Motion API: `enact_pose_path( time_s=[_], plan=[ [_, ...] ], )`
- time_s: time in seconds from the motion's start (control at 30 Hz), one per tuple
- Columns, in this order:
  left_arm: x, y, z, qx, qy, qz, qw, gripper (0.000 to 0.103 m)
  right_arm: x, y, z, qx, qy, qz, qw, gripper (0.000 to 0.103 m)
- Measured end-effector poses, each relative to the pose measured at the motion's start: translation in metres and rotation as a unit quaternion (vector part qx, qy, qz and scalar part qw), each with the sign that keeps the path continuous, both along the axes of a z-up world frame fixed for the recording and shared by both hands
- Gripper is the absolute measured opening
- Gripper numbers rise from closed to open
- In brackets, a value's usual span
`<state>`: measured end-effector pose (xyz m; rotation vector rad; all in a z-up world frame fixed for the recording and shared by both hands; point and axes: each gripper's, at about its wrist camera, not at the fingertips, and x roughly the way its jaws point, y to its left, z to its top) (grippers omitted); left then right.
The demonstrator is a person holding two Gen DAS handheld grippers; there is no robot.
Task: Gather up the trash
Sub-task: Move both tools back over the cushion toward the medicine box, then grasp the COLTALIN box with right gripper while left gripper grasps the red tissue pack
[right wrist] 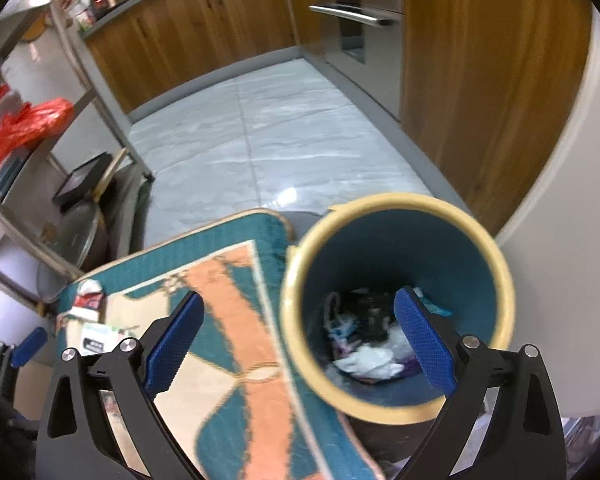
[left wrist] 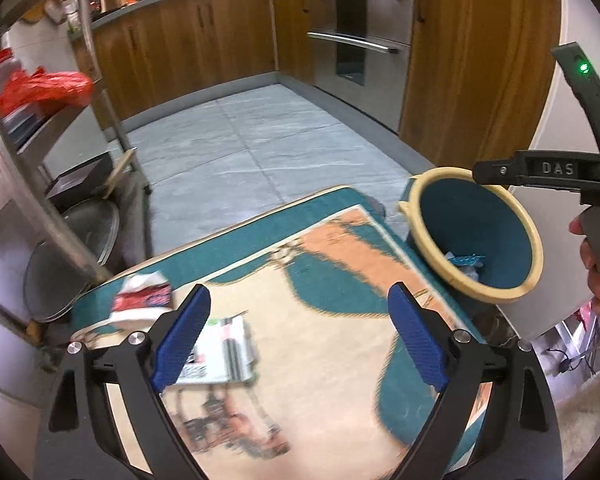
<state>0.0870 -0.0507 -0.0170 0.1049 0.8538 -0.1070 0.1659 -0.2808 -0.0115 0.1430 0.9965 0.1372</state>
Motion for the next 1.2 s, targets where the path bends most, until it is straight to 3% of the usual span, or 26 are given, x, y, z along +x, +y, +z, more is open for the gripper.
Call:
enact_pose_path(
  time_s=[0.2,0.37,0.5,0.67,0.87,1.03,1.2],
  plan=[
    [-0.011,0.051,0.032,0.024,-0.014,0.022,0.9994,0.095,-0.002,0.049,0.004,0.008,-0.008,0.046,0.999,0.096],
    [-0.011,0.106,0.035,0.043,-0.001,0.064,0.9970,0.095,-0.006,0.094,-0.012,0.001,0.003,0.094,0.996,0.096],
    [-0.013,0.149,0.023,-0.001,0.014,0.120,0.9927,0.095,-0.011,0.128,-0.035,-0.007,0.018,0.148,0.989,0.096],
    [-0.005,0.173,0.008,0.006,0.028,0.140,0.9897,0.095,-0.012,0.179,-0.062,-0.049,0.026,0.241,0.969,0.096],
    [0.014,0.205,-0.010,-0.044,0.052,0.183,0.9808,0.095,-0.014,0.227,-0.087,-0.048,0.041,0.318,0.946,0.096],
    [0.026,0.212,-0.026,-0.029,0.068,0.172,0.9823,0.095,-0.021,0.256,-0.099,-0.066,0.042,0.380,0.922,0.096],
    [0.034,0.222,-0.035,-0.044,0.078,0.169,0.9815,0.095,-0.024,0.281,-0.107,-0.068,0.052,0.412,0.907,0.096]
  ],
)
